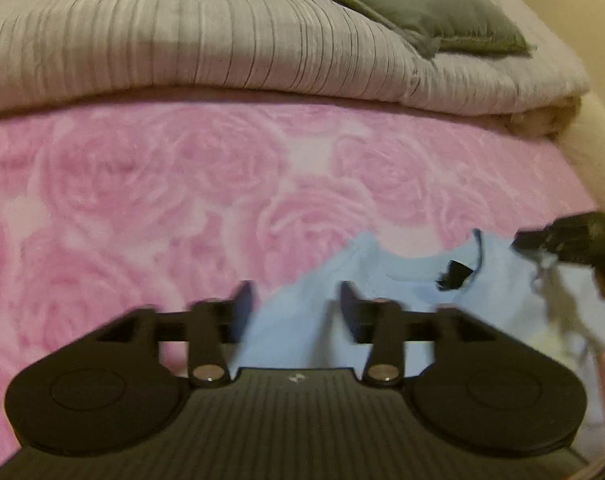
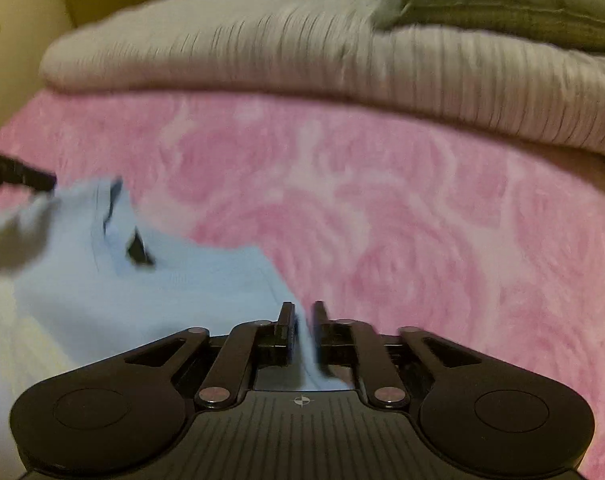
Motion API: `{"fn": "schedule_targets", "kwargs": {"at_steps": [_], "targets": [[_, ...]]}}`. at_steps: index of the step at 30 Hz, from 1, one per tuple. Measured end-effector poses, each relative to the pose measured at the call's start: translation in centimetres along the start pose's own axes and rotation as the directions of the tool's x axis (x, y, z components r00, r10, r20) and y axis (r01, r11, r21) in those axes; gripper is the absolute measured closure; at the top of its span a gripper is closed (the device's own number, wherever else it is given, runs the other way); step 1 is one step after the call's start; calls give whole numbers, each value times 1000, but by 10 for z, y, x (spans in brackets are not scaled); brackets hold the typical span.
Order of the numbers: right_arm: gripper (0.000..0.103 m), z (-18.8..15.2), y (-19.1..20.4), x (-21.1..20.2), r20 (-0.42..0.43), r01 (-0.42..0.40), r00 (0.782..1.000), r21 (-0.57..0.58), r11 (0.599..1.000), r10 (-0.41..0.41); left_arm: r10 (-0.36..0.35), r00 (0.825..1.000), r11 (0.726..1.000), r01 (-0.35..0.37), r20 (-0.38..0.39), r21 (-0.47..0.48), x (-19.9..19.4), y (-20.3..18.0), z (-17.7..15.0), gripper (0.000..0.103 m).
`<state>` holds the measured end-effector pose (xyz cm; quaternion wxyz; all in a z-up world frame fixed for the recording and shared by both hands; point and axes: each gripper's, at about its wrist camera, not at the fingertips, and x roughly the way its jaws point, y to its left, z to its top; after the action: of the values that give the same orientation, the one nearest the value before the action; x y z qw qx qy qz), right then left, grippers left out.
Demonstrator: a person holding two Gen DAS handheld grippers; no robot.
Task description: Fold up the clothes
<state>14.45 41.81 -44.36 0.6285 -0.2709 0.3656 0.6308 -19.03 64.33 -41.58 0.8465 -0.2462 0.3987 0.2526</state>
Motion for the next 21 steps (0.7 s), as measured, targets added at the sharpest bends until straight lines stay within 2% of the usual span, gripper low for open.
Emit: {"fn": "schedule_targets", "kwargs": {"at_steps": [1,2,3,4,5,6,7,8,9,11,13,15,16,18,19,21], "targets": [[57,5,-2,3,-3,-2,1000,31,1000,2,12,1000,999,-11,-18,39,7,-5,4,53],[50,8,-4,9,-27,-21,999,50,999,22,13,999,996,-8,-49,87,15,-10,6,54],[50,11,-3,14,-55,-37,998,53,998,40,10,997,990,1,-78,138,23,-16,7,64],[51,13,-1,20,-89,-50,995,45,998,54,0,995,982,20,-104,190,32,-25,7,80],[65,16,3,23,-105,-63,992,17,998,65,-1,993,967,32,-122,252,37,-34,5,91],[86,18,9,24,-116,-76,990,-14,997,73,15,993,946,23,-115,323,38,-42,2,100],[101,21,15,22,-111,-84,991,-60,995,77,39,995,928,-2,-91,374,37,-50,-1,100],[101,24,22,19,-99,-90,992,-104,991,79,54,997,924,-29,-57,381,33,-51,-2,100],[101,28,26,15,-58,-80,996,-138,987,73,60,998,935,-50,-15,351,25,-46,-3,100],[101,35,23,1,36,-44,998,-149,988,50,71,995,956,-87,65,280,10,-36,-5,99],[101,43,20,0,97,-5,995,-150,989,20,89,991,974,-109,105,200,4,-22,-9,99],[101,44,21,18,70,24,997,-162,987,-13,124,989,974,-136,76,180,18,-17,-14,98],[101,42,24,32,44,80,996,-174,981,-74,148,987,970,-156,56,187,26,-17,-16,93],[101,38,25,53,5,220,975,-212,952,-224,174,983,965,-182,58,187,31,-17,-16,88],[100,38,22,53,4,215,976,-195,957,-219,187,980,967,-196,66,166,28,-15,-13,82],[99,44,11,40,-6,185,982,-89,979,-186,207,974,970,-216,87,114,18,-12,-8,74]]}}
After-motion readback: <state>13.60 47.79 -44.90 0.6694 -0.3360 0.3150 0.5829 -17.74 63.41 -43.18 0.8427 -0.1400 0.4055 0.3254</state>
